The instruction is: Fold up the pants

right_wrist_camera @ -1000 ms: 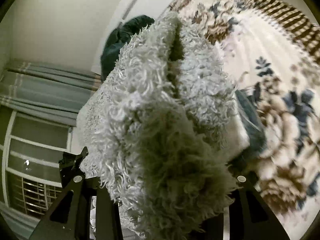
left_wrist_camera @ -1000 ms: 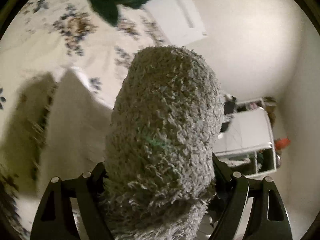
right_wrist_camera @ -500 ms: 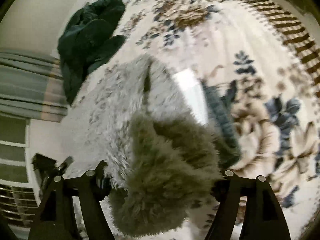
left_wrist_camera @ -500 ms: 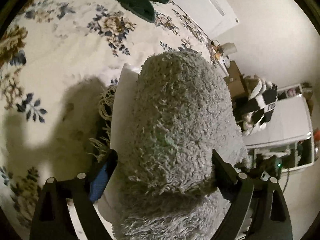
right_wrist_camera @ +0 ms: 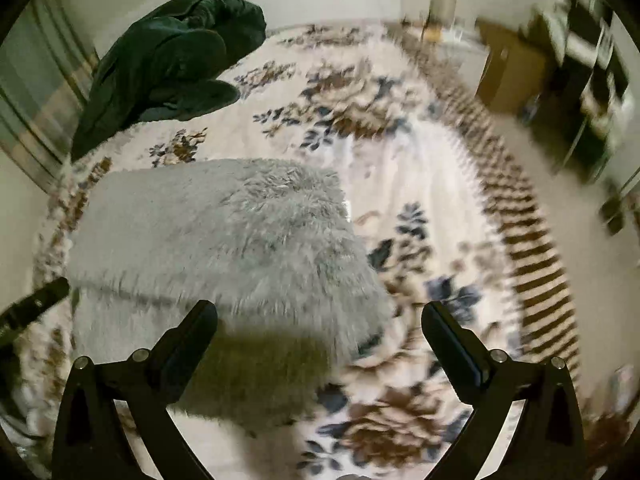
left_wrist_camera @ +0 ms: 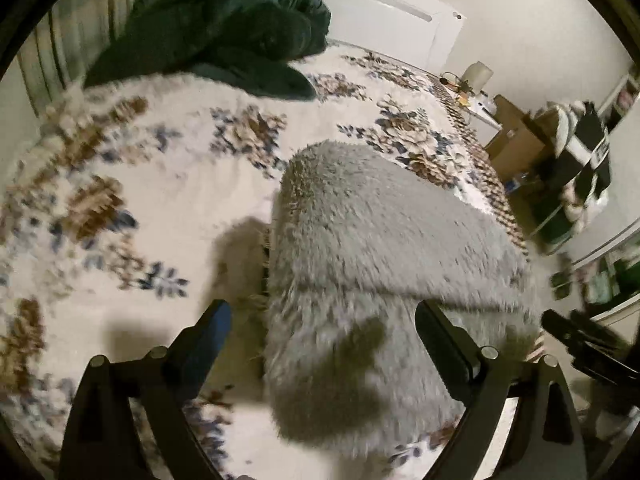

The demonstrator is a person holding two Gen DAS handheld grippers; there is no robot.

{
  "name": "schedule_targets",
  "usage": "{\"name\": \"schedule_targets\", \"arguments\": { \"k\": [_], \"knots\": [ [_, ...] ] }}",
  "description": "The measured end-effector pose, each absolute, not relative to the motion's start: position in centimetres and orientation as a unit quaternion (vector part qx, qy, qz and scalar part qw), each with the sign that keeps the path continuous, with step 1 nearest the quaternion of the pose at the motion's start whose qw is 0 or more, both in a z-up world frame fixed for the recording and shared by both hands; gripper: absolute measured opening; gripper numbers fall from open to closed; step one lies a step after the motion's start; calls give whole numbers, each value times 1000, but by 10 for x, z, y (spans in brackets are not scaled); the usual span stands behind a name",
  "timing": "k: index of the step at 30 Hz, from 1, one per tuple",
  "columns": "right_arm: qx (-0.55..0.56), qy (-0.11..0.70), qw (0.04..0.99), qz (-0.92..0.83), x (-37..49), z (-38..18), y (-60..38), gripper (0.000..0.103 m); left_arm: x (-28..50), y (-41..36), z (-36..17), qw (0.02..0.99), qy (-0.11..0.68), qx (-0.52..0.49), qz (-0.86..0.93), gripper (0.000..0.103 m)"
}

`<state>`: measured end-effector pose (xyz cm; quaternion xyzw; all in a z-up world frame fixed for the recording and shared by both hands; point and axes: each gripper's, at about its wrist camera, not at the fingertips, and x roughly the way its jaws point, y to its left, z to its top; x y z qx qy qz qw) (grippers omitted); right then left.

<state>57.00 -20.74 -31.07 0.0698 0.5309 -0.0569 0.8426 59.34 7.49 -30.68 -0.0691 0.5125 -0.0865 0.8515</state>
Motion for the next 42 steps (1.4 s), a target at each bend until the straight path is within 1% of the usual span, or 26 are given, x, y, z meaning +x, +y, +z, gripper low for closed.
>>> {"name": "schedule_targets", "arguments": {
  "k": [3,11,18,29,34,38,39,40,42],
  "knots": [
    [57,518,851,-64,539,-287,-194,103,570,69,-290,860,502,-47,-83,94],
    [56,490,868,-57,461,-231,-173,103,506,55,-232,878,471,-37,-83,94],
    [60,446,892,-48,379,-154,-178,103,434,40,-167,902,427,-12,-67,94],
    [54,390,919,-16,238,-45,-190,103,308,21,-88,923,382,-5,-47,94],
    [50,370,928,-1,179,-3,-191,103,259,17,-57,930,366,-12,-35,94],
    [41,354,934,2,139,27,-193,103,233,16,-39,935,355,-6,-28,94],
    [41,353,935,2,129,33,-193,103,228,17,-35,935,353,-7,-26,95],
    [40,353,935,3,123,38,-193,103,225,17,-33,936,352,-7,-26,98],
    [42,357,933,8,108,48,-191,103,218,20,-29,937,348,-9,-23,99]
  ]
}}
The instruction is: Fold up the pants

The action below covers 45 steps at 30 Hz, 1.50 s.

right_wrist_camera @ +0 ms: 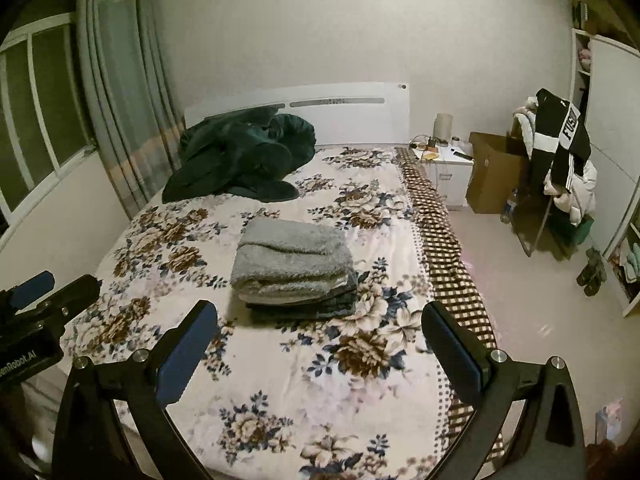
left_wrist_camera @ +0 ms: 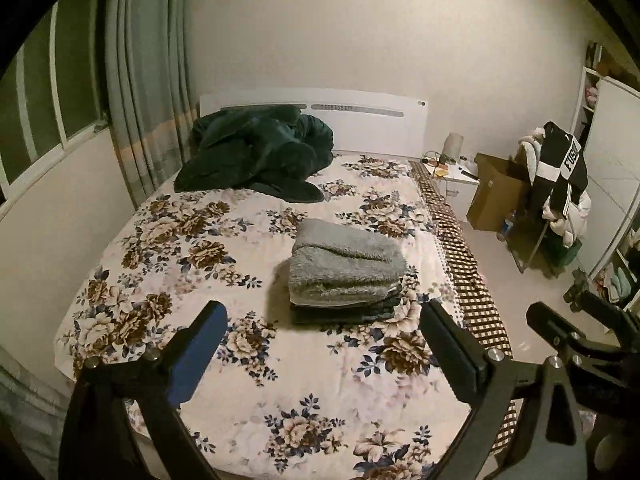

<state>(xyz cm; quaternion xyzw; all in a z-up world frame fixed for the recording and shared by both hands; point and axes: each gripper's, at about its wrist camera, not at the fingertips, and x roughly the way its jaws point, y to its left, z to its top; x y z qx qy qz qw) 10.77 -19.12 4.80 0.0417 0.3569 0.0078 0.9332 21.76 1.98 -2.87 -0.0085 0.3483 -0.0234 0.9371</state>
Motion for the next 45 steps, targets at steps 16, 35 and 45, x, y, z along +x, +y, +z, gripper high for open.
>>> {"name": "schedule_targets", "arguments": {
  "k": [16,35,45],
  "knots": [
    [30,344,939,1,67,90,-166,103,183,40,-24,940,340,-5,-22,99],
    [30,339,940,12,47,109,-144,103,162,52,-6,949,315,1,-18,99],
    [32,336,941,12,43,115,-139,103,161,53,-3,952,307,4,-21,99]
  ]
}}
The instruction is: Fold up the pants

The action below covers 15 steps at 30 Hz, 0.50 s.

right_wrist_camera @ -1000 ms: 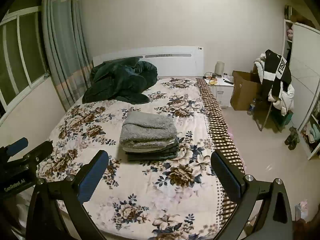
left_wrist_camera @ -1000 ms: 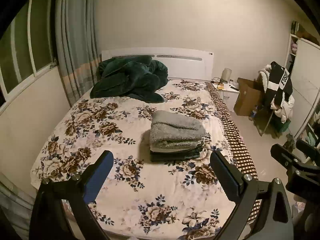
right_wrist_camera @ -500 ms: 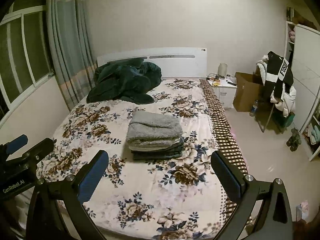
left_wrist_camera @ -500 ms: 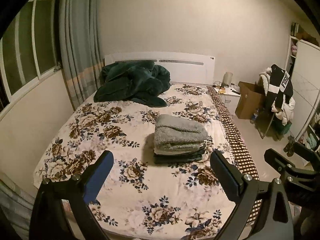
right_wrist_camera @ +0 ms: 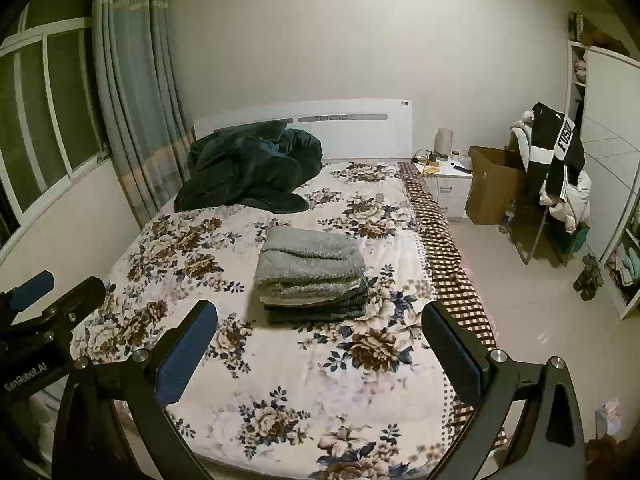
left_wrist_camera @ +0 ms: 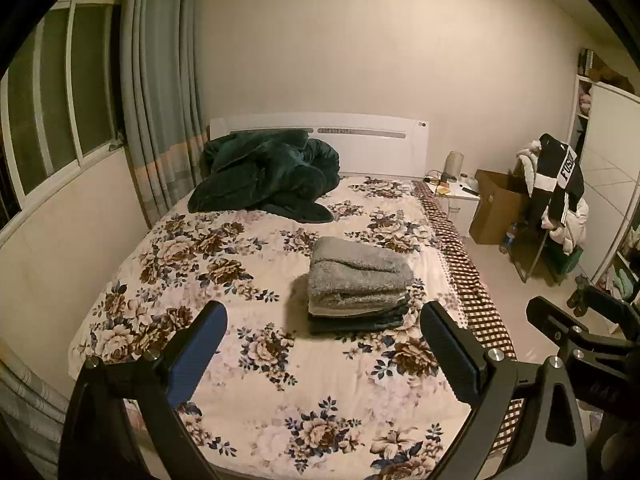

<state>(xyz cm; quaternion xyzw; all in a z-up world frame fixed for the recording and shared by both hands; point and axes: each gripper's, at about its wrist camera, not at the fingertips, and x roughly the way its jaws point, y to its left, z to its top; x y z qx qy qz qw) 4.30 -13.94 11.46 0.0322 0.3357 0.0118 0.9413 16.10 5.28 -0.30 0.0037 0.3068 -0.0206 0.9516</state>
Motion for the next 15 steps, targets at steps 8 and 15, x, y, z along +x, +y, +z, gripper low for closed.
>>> {"name": "schedule_targets", "arguments": {
  "k": [8,15],
  "knots": [
    [34,332,942,9,41,119,-137,103,159,52,-3,952,307,5,-19,99],
    [34,333,942,9,40,119,-137,103,161,51,-3,952,306,5,-18,99]
  ]
}}
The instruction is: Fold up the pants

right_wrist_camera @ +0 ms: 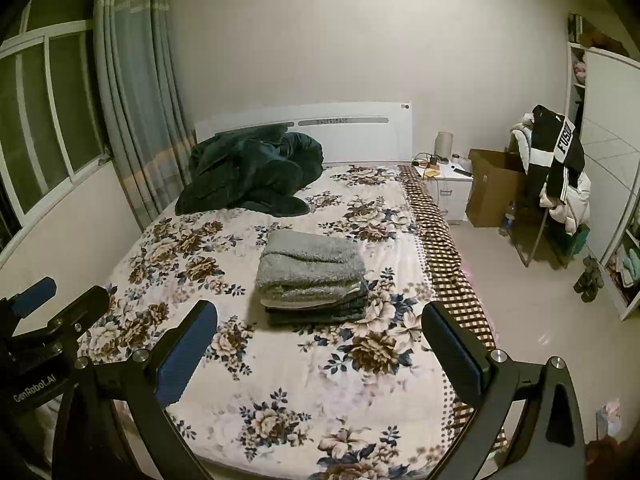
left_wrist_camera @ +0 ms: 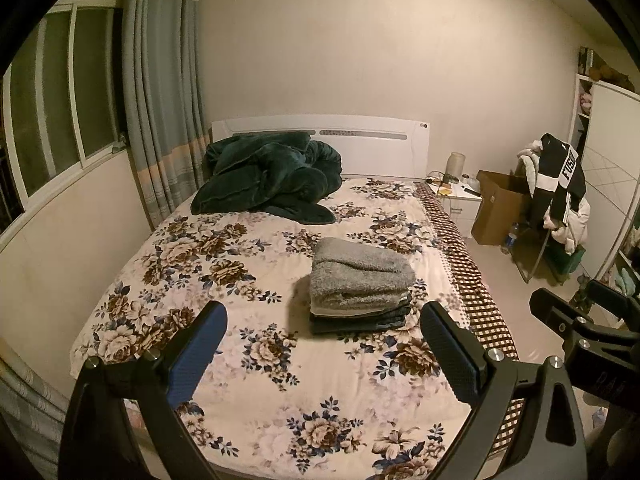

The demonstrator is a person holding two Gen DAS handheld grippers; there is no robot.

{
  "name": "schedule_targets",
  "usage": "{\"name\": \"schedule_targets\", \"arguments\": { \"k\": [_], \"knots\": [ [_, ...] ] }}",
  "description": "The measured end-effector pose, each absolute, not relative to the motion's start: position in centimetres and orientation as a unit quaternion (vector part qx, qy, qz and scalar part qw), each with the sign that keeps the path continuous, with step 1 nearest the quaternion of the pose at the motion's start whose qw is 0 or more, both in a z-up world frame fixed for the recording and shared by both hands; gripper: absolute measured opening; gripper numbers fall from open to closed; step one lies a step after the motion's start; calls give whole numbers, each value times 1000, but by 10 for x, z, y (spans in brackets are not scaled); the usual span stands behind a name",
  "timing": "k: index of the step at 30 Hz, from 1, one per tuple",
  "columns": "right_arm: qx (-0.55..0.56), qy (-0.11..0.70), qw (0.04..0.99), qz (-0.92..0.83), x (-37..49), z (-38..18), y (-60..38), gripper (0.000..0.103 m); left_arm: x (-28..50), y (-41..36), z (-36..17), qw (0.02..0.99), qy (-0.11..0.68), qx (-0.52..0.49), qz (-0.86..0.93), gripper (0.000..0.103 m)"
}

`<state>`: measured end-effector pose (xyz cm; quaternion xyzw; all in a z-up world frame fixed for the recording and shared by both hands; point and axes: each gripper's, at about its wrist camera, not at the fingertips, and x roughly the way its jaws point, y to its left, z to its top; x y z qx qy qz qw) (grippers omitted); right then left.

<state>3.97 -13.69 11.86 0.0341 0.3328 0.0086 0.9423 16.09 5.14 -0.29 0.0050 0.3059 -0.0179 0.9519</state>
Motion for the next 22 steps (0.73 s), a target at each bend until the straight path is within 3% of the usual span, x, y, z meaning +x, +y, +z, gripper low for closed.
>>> {"name": "schedule_targets", "arguments": {
  "k": [22],
  "knots": [
    [39,330,943,11,42,123,-130,103,154,58,1,953,304,1,-7,99]
  ]
}}
